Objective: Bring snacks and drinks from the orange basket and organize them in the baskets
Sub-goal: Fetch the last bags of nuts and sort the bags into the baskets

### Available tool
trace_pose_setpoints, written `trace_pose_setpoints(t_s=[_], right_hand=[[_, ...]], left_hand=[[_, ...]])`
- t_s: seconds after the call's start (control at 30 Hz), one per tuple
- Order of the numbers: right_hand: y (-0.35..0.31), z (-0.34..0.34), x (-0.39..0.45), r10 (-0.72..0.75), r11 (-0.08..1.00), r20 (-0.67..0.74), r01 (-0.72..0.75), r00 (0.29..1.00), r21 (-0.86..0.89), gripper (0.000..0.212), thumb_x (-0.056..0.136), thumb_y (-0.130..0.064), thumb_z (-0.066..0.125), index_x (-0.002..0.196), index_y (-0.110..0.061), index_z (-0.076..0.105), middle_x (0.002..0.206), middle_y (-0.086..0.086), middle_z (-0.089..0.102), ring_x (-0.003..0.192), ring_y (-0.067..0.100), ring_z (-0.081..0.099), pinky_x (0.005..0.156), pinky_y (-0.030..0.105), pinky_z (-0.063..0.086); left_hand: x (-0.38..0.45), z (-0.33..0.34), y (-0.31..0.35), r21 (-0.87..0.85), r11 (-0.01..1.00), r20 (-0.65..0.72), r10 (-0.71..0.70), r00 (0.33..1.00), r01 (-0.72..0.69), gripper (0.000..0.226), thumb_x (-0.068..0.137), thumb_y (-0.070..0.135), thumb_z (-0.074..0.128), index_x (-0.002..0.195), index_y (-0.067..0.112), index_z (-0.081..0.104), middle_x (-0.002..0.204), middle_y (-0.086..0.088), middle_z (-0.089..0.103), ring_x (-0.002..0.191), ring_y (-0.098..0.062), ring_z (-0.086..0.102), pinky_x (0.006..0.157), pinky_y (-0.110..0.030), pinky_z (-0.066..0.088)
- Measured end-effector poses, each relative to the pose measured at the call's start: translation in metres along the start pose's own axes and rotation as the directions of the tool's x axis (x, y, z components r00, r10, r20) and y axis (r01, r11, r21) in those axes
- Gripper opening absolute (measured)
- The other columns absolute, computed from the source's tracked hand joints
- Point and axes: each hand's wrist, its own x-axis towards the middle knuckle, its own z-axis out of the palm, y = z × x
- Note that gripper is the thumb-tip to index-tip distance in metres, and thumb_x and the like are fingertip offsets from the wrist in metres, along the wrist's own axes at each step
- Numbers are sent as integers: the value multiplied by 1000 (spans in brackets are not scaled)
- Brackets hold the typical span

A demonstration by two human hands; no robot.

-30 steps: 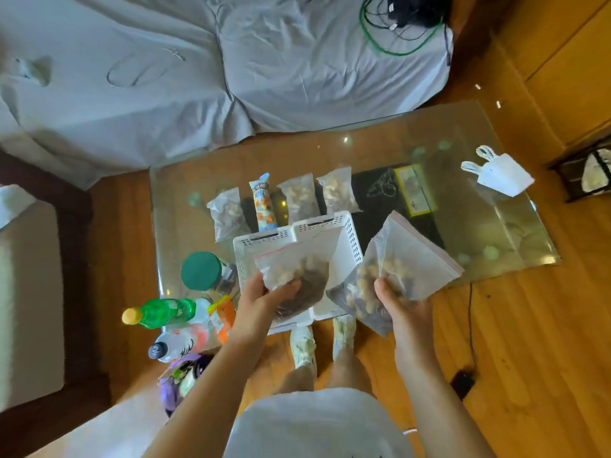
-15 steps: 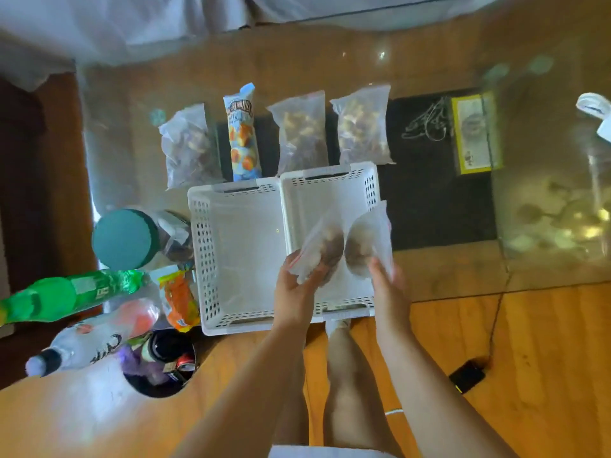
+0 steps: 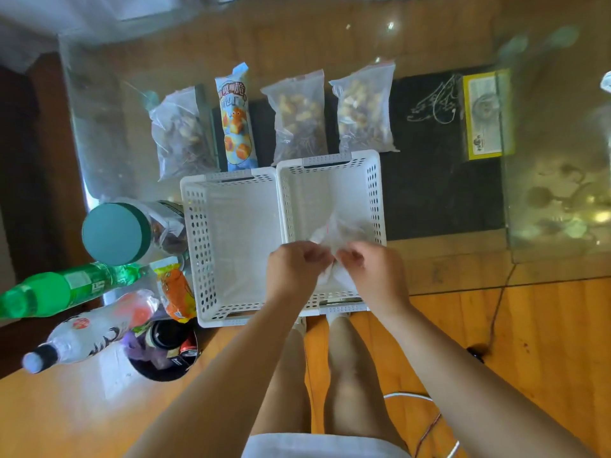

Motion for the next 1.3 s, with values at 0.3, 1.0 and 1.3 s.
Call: trace_pose_setpoints(t_s=[0.3, 1.0, 1.3], right_hand=[[-12, -22, -16, 57, 979, -196, -16, 979, 203, 27, 87, -15, 59, 67, 4, 60, 55, 17, 56, 54, 32, 53, 48, 39, 41], [10, -31, -28, 119, 976, -143, -90, 983, 199, 11, 85, -8, 62, 86, -1, 70, 73, 10, 67, 66, 20, 59, 56, 23, 43], [12, -34, -26, 208, 968, -73, -195, 975, 155, 36, 76, -25, 72, 110, -18, 62, 94, -5, 55, 82, 12, 54, 65, 27, 50]], left_hand=[[-23, -7, -11, -339, 939, 19, -61, 998, 64, 15, 77, 14, 74, 76, 29, 72, 69, 4, 71, 59, -8, 68, 68, -27, 60], [-23, -9, -9, 62, 998, -111, -9, 994, 16, 24, 86, 28, 61, 67, 15, 69, 56, 0, 60, 49, -15, 51, 50, -23, 43], [-33, -1, 3, 124, 992, -86, -1, 996, 12, 24, 78, 33, 68, 97, 19, 71, 84, 2, 67, 74, -15, 60, 59, -21, 39]])
